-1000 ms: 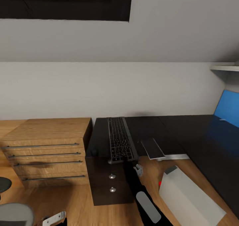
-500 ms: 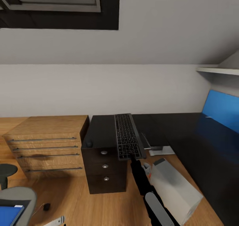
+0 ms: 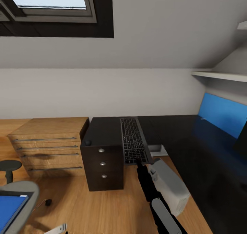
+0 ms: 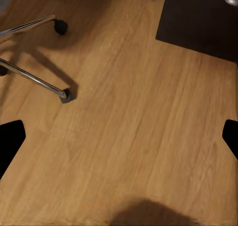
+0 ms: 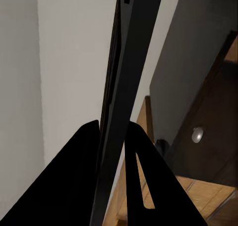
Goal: In the bedroom, organize the workspace by keeping the computer under the desk, ensuring the monitor is on the desk, placing the keyboard on the desk next to the monitor, placing the mouse on the desk next to the keyboard, moving the folder from the swivel chair onto the desk next to the mouse, stacking the notebook on top of the folder with the pen on top of the notebook, and positioning the swivel chair next to the desk.
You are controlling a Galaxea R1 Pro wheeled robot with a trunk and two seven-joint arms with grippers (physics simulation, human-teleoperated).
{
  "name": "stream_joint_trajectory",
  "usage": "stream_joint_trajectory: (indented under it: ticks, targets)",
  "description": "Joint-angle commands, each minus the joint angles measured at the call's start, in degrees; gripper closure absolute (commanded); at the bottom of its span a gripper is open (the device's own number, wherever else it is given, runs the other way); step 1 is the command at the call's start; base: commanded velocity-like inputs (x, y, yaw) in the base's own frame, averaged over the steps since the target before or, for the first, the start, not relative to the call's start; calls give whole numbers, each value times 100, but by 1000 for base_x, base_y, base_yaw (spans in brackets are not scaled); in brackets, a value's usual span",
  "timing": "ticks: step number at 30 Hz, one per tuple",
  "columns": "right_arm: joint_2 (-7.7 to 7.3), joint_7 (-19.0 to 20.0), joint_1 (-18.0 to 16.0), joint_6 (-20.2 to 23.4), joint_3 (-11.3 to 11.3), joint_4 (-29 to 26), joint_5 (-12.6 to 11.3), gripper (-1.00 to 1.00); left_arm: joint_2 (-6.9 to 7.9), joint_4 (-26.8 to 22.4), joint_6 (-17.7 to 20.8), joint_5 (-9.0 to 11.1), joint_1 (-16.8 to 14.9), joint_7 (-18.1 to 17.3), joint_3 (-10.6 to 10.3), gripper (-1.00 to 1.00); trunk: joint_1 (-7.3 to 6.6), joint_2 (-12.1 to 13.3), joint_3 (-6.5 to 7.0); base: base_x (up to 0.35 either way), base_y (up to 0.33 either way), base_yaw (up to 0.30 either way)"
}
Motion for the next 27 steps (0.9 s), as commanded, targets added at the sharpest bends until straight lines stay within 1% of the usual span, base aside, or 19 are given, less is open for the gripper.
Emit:
stream_joint_trajectory:
  ticks: [1,4,9,20,26,27]
  targets:
    - [-2,34,-2,-23,-7,6,-55,100,7,-14,19,36,0,41,-10,-100,-26,38,14,-320,-133,0]
    - [-2,28,-5,-7,-58,9,-56,100,9,-14,13,37,0,32,13,-100,-92,158,67,-329,-76,0]
    - [-6,-59,-1,2,-78,10,-56,100,24,-23,11,43,0,26,33,-100,-201,359,157,-339,-20,0]
    - [-76,-123,-5,15,-104,13,-70,100,34,-40,10,45,0,31,47,-100,-443,800,355,-343,-2,0]
    - [-75,-148,-5,135,-277,46,-69,100,32,-40,10,45,0,63,47,-100,-575,1040,462,-345,-63,0]
    - [-74,-314,-6,185,-414,57,-71,100,24,-40,10,42,0,72,42,-100,-597,1081,480,-344,-136,0]
